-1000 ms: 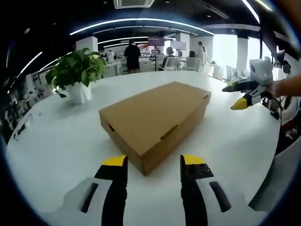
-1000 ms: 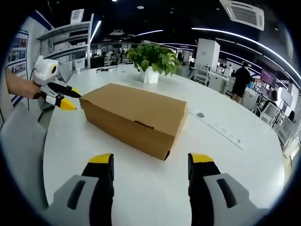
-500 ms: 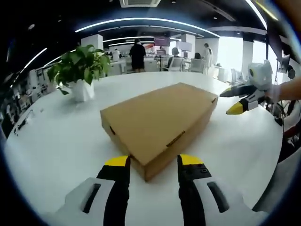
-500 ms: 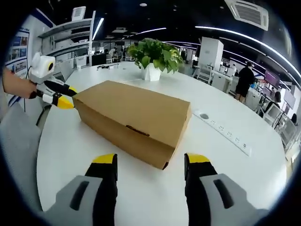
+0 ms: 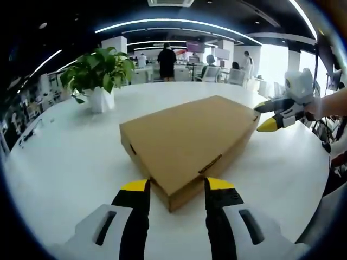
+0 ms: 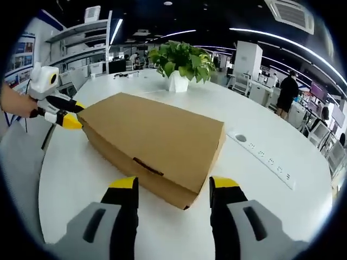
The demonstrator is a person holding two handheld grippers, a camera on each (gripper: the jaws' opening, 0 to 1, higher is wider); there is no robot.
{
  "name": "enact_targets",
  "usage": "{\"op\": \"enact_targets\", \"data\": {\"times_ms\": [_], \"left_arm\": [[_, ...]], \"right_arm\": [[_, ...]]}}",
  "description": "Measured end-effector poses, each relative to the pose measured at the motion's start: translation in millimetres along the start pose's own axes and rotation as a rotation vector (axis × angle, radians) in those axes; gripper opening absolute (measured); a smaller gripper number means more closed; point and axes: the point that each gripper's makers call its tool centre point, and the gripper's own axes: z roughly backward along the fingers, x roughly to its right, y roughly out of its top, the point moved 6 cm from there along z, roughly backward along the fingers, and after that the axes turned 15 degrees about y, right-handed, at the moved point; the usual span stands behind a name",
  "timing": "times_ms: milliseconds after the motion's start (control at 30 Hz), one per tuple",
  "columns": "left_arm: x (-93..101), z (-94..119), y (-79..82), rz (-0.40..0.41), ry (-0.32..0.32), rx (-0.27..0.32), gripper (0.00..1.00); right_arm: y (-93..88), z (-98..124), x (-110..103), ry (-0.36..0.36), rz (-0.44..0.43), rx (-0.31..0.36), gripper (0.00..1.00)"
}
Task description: Operate the shoe box by opening the lid, removing the specified soft item, and placing it in the target area until the item is outside and the box remains undamaged.
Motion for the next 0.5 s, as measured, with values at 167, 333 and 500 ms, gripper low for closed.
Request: {"op": "enact_targets", "data": {"times_ms": [167, 333, 500], "left_arm": [[0.3, -0.1, 0.0, 0.005, 0.005, 0.001, 0.39], [0.9, 0.3, -0.4, 0.008, 0.002, -0.001, 0.38], [-0.1, 0.3, -0.4, 0.004, -0.005, -0.006, 0.37]], "right_arm": [[2.2, -6.5, 0.7, 0.016, -0.001, -0.012, 0.51], [1.1, -4.6, -0.1, 0.024, -0.014, 0.0, 0.5], [1.3, -4.4, -2.3, 0.023, -0.024, 0.002, 0.49]]}}
